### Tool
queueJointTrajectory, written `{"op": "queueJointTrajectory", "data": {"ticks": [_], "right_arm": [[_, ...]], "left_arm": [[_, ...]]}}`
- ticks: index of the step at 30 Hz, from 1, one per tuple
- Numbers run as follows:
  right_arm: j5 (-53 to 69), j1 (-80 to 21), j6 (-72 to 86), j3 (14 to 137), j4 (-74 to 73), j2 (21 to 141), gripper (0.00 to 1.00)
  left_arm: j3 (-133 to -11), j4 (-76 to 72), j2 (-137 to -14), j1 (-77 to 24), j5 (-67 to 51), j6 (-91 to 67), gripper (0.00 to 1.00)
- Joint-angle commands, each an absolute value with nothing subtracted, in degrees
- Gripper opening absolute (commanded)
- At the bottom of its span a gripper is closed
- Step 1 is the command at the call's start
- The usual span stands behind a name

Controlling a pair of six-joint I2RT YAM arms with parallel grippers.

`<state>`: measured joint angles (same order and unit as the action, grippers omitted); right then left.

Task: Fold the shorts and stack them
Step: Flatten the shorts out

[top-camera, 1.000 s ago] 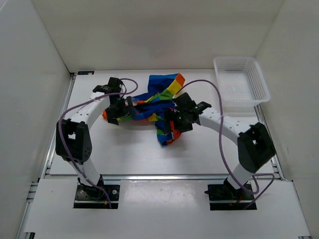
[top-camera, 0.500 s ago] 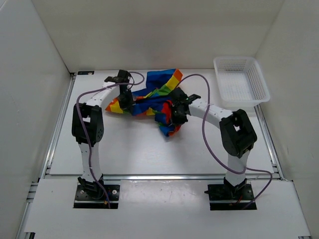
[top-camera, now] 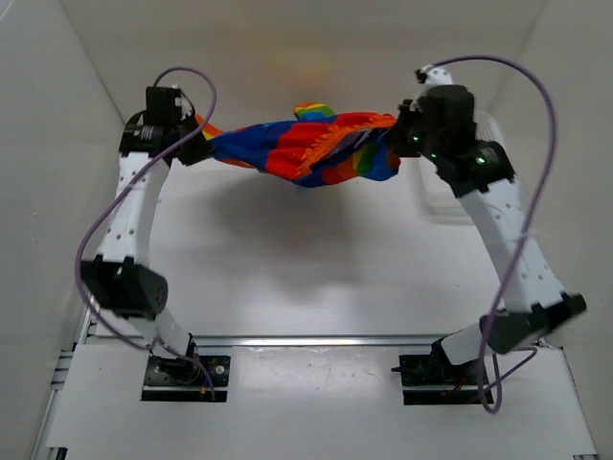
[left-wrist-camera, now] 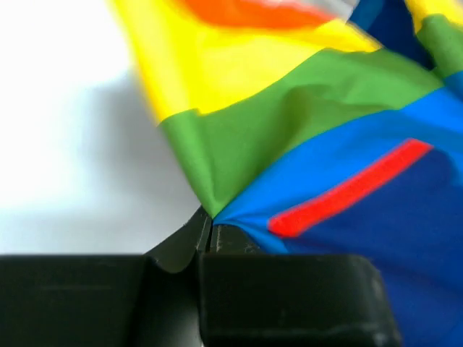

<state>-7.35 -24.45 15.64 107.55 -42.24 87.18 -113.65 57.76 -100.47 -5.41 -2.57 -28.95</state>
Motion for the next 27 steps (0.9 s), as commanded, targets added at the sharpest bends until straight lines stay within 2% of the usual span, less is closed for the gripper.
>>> {"op": "queueJointTrajectory", "data": {"ticks": [1, 2, 3, 4, 5, 6, 7, 8, 10, 13, 16, 18, 19, 20, 21, 22, 24, 27], "right_arm": [[-8.8, -21.1, 15.2, 101.3, -45.3, 80.7, 0.0], [-8.8, -20.3, 15.7, 95.5, -44.4, 79.7, 0.0], [-8.8, -19.3, 17.2, 92.8, -43.2, 79.1, 0.0], [-8.8, -17.1, 18.3, 90.3, -42.0, 79.1, 0.0], [-8.8, -15.9, 19.0, 88.1, -40.4, 79.1, 0.28], [-9.7, -15.0, 19.0, 84.1, -35.7, 80.1, 0.52], [-9.7, -13.4, 19.5, 84.0, -34.9, 83.3, 0.71], [-9.7, -12.5, 20.0, 84.9, -35.6, 85.5, 0.81], [-9.0, -11.7, 21.4, 91.1, -41.0, 89.7, 0.82], [-8.9, -13.8, 22.1, 88.3, -36.6, 83.5, 0.83], [-8.1, -16.2, 23.6, 82.0, -34.9, 76.4, 0.78], [-6.8, -17.0, 25.0, 77.6, -36.7, 72.8, 0.78], [-5.3, -17.1, 26.4, 75.3, -37.3, 71.4, 0.78], [-3.4, -17.1, 27.2, 72.6, -37.8, 70.1, 0.78], [-1.0, -17.1, 28.5, 70.0, -37.8, 67.4, 0.79], [0.5, -17.1, 29.6, 64.5, -38.3, 66.2, 0.79], [3.6, -17.1, 33.8, 59.0, -37.5, 63.6, 0.8], [11.8, -17.1, 39.9, 49.2, -32.0, 62.3, 0.8]], "left_arm": [[-100.4, 59.1, -87.2, -6.0, -3.8, -28.7, 0.1], [-96.1, 56.9, -84.9, -6.0, -3.8, -28.7, 0.1], [-88.6, 56.1, -83.1, -6.0, -3.8, -28.7, 0.15], [-85.2, 55.1, -80.8, -5.5, -4.4, -28.7, 0.29], [-82.4, 54.1, -80.8, -5.4, -7.6, -28.7, 0.52], [-80.5, 53.4, -80.8, -5.4, -9.5, -28.7, 0.78], [-79.5, 53.3, -82.1, -6.3, -11.0, -28.7, 0.81], [-79.5, 53.3, -82.6, -7.0, -12.7, -27.8, 0.82], [-80.7, 54.1, -82.6, -8.3, -11.8, -27.8, 0.83], [-81.3, 54.8, -80.1, -8.3, -7.1, -27.8, 0.83], [-80.2, 56.0, -79.4, -5.6, -3.3, -28.5, 0.7], [-77.4, 56.0, -80.0, -3.7, -3.3, -29.4, 0.6], [-76.5, 56.0, -80.9, -2.2, -3.3, -30.3, 0.6], [-74.3, 55.2, -81.5, -1.7, -4.0, -31.0, 0.64], [-73.3, 54.4, -82.8, -1.7, -5.1, -31.0, 0.7], [-72.3, 52.7, -83.7, -0.9, -5.6, -31.9, 0.81], [-71.0, 50.6, -87.4, -0.4, -6.9, -32.8, 0.92], [-71.2, 47.4, -92.2, -0.4, -9.0, -33.3, 0.95]]}}
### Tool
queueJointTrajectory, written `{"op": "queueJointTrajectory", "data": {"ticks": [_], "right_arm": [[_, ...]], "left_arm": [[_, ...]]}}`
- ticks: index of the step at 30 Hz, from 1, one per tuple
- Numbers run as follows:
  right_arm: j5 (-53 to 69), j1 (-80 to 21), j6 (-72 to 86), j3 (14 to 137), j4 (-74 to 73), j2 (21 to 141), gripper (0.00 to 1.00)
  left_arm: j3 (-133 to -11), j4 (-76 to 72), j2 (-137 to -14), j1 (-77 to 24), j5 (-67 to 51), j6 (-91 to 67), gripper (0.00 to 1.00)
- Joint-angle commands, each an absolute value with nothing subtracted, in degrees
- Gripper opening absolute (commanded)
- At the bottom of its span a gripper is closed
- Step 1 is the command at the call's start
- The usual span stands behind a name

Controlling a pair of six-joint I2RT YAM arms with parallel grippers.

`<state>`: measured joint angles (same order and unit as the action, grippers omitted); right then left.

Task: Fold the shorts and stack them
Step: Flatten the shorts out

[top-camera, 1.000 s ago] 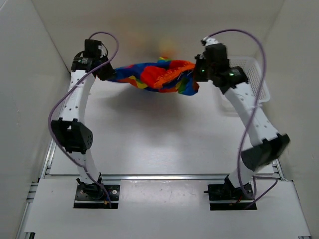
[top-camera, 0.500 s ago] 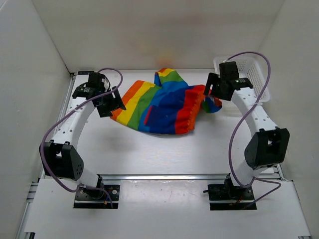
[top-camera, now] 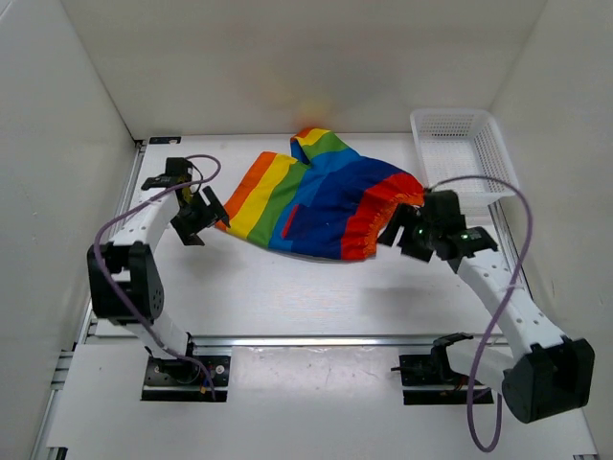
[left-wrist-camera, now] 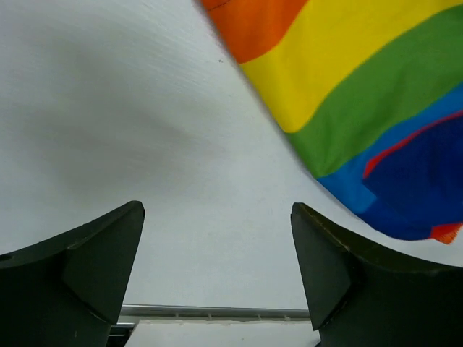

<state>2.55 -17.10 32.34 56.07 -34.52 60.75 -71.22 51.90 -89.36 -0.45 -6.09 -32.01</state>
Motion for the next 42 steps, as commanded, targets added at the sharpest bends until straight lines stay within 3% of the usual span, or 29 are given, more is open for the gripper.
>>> {"op": "queueJointTrajectory", "data": {"ticks": [1, 6, 9, 10, 11, 23, 32, 33, 35, 36, 37, 42], "right_arm": [[13.1, -17.1, 41.2, 47.2, -30.7, 62.3, 0.8], [12.0, -17.1, 43.3, 43.5, -27.9, 63.4, 0.81], [9.5, -17.1, 43.3, 43.5, -27.9, 63.4, 0.81], [9.0, -17.1, 43.3, 43.5, -27.9, 62.7, 0.81], [9.0, -17.1, 43.3, 43.5, -27.9, 62.1, 0.81], [7.8, -16.5, 42.2, 44.8, -26.8, 67.2, 0.81], [14.5, -14.5, 44.4, 45.2, -13.7, 80.0, 0.82], [14.5, -14.5, 44.9, 45.8, -13.0, 83.2, 0.82], [14.0, -14.5, 45.5, 48.2, -12.0, 86.4, 0.82], [14.0, -15.0, 45.5, 48.9, -11.1, 88.7, 0.81], [13.5, -15.0, 45.5, 49.4, -10.4, 89.7, 0.81], [10.0, -15.6, 46.6, 52.0, -9.8, 94.6, 0.78]], "left_arm": [[-71.9, 46.9, -95.8, -0.4, -10.2, -33.3, 0.95], [-78.0, 45.7, -104.9, -1.4, -10.9, -33.8, 0.88], [-80.3, 45.7, -109.7, -2.0, -12.0, -33.8, 0.61], [-81.0, 45.7, -111.4, -2.0, -12.7, -33.2, 0.22], [-81.6, 45.7, -112.1, -2.0, -13.3, -33.2, 0.1], [-71.0, 45.7, -98.1, 0.7, -9.7, -32.0, 0.1], [-68.6, 45.7, -94.7, 0.7, -8.3, -31.9, 0.1], [-69.5, 45.7, -95.5, 0.7, -8.9, -31.9, 0.3], [-71.3, 45.7, -96.8, 1.2, -8.9, -31.3, 0.8], [-72.1, 45.7, -97.7, 1.2, -8.9, -30.7, 0.94], [-73.0, 45.2, -100.1, 1.2, -9.4, -30.7, 1.0], [-78.7, 45.2, -108.7, 1.8, -10.8, -29.1, 1.0]]}}
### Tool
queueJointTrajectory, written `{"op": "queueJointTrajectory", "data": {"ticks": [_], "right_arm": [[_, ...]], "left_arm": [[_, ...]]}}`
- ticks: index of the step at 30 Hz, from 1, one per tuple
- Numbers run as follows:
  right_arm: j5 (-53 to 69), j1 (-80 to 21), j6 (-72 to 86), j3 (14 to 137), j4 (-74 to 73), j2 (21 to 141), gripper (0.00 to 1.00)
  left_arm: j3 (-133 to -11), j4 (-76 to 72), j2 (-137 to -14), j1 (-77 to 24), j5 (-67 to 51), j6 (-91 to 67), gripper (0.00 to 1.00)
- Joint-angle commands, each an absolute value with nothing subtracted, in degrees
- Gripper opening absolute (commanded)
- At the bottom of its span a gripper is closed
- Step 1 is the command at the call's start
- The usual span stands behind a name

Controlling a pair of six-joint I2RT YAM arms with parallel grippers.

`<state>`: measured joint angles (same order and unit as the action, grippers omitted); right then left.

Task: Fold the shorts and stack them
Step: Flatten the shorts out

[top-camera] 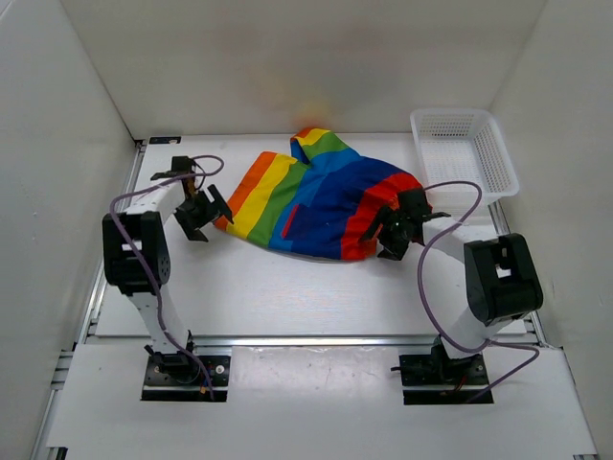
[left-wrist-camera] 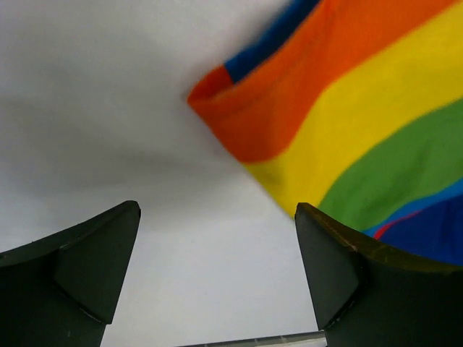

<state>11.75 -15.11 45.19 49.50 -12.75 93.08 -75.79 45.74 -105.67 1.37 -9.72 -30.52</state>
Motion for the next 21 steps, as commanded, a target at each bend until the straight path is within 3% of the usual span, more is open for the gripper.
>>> {"op": "queueJointTrajectory", "data": {"ticks": [1, 4, 6, 7, 9, 10, 11, 13, 18, 21], "right_arm": [[9.4, -15.6, 46.6, 52.0, -9.2, 95.1, 0.77], [7.3, -16.8, 46.0, 51.4, -6.2, 96.2, 0.73], [7.3, -16.8, 45.3, 52.4, -6.2, 98.1, 0.62], [6.7, -17.4, 45.3, 54.1, -7.2, 98.9, 0.56], [6.2, -17.4, 44.6, 55.5, -8.3, 100.7, 0.34], [6.2, -17.4, 44.1, 56.2, -8.3, 101.2, 0.25], [6.2, -17.9, 44.1, 57.3, -9.0, 101.2, 0.1], [5.5, -17.9, 43.3, 59.1, -11.2, 101.3, 0.0], [3.7, -18.5, 38.9, 69.2, -17.1, 99.5, 0.0], [3.7, -18.5, 34.3, 84.1, -21.3, 101.0, 0.0]], "left_arm": [[-79.4, 44.7, -110.9, 1.8, -11.3, -29.1, 1.0], [-81.8, 44.1, -113.9, 1.1, -11.9, -29.7, 1.0], [-83.8, 44.1, -115.2, 0.5, -11.9, -29.7, 0.96], [-84.5, 44.1, -116.4, 0.5, -12.4, -29.7, 0.85], [-85.6, 44.1, -116.9, 0.0, -12.9, -30.2, 0.64], [-86.6, 44.1, -117.8, 0.0, -12.9, -30.2, 0.46], [-86.7, 44.1, -118.6, 0.0, -13.7, -30.2, 0.11], [-88.4, 44.1, -119.3, 0.0, -14.7, -30.2, 0.11], [-93.6, 44.6, -115.1, 2.5, -16.0, -30.8, 0.11], [-101.8, 46.7, -111.8, 5.1, -19.3, -32.2, 0.11]]}}
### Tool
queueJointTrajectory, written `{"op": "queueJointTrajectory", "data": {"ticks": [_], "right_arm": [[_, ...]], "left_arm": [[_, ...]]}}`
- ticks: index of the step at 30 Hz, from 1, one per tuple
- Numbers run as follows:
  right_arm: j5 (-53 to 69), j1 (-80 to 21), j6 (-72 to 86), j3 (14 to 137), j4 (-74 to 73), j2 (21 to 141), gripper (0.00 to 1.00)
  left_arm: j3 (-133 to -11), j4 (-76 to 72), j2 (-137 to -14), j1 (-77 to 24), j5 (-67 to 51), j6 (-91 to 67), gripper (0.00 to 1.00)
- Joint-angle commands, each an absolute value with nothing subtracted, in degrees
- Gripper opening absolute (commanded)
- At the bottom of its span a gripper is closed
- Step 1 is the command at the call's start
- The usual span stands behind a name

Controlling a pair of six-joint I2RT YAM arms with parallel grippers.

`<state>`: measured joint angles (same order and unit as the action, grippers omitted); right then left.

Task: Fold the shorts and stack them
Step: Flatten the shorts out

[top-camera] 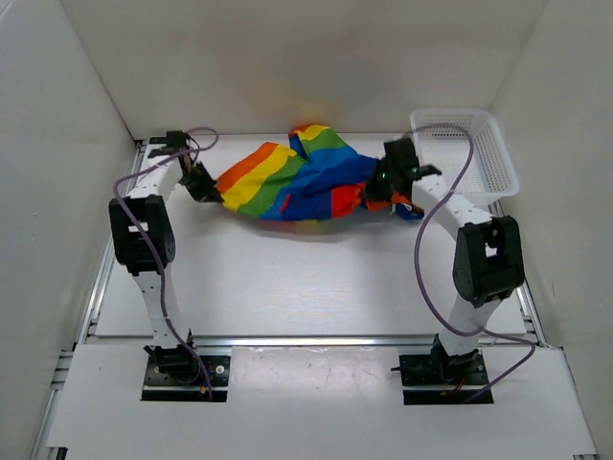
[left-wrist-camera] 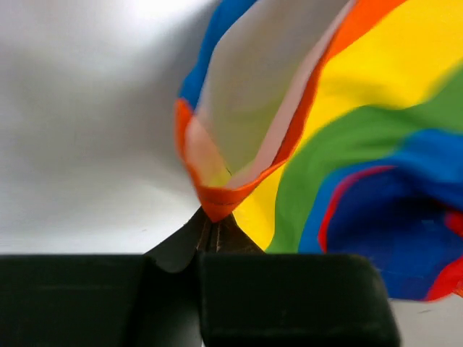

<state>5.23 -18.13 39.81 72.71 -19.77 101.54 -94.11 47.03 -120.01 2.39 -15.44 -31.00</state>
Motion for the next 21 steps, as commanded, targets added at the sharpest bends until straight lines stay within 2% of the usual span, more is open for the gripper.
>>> {"op": "queueJointTrajectory", "data": {"ticks": [1, 2, 6, 9, 12, 14, 15, 17, 18, 20, 21], "right_arm": [[3.7, -17.8, 33.2, 89.2, -22.7, 103.2, 0.0], [4.7, -17.8, 32.2, 99.0, -24.6, 104.3, 0.0], [10.0, -15.7, 29.5, 117.6, -26.4, 107.1, 0.0], [13.1, -15.6, 27.5, 118.9, -26.4, 104.1, 0.0], [13.9, -15.6, 25.8, 111.2, -26.9, 97.7, 0.0], [13.9, -15.6, 24.0, 98.0, -26.3, 91.3, 0.0], [12.2, -15.6, 24.0, 93.3, -26.3, 88.9, 0.0], [12.2, -15.6, 24.0, 79.8, -25.7, 82.1, 0.0], [12.9, -15.6, 23.5, 75.5, -25.7, 79.9, 0.0], [15.2, -16.2, 24.1, 68.3, -26.6, 74.2, 0.0], [16.0, -16.7, 24.1, 62.5, -28.0, 72.5, 0.0]], "left_arm": [[-104.6, 47.4, -111.2, 5.7, -20.4, -32.3, 0.11], [-110.6, 49.6, -110.6, 6.2, -21.1, -32.9, 0.11], [-121.9, 54.1, -104.8, 8.2, -21.7, -33.4, 0.11], [-119.5, 54.8, -97.6, 8.2, -20.2, -33.4, 0.11], [-105.6, 54.2, -88.5, 8.2, -17.0, -32.2, 0.11], [-95.1, 52.2, -82.5, 8.2, -15.4, -31.4, 0.11], [-84.1, 51.3, -79.6, 8.2, -15.4, -31.4, 0.11], [-74.4, 50.4, -71.3, 8.2, -13.6, -32.4, 0.11], [-65.7, 50.4, -68.9, 8.2, -13.6, -33.7, 0.11], [-58.2, 49.9, -61.6, 8.2, -12.9, -34.9, 0.11], [-52.4, 49.9, -59.5, 8.2, -12.9, -35.8, 0.17]]}}
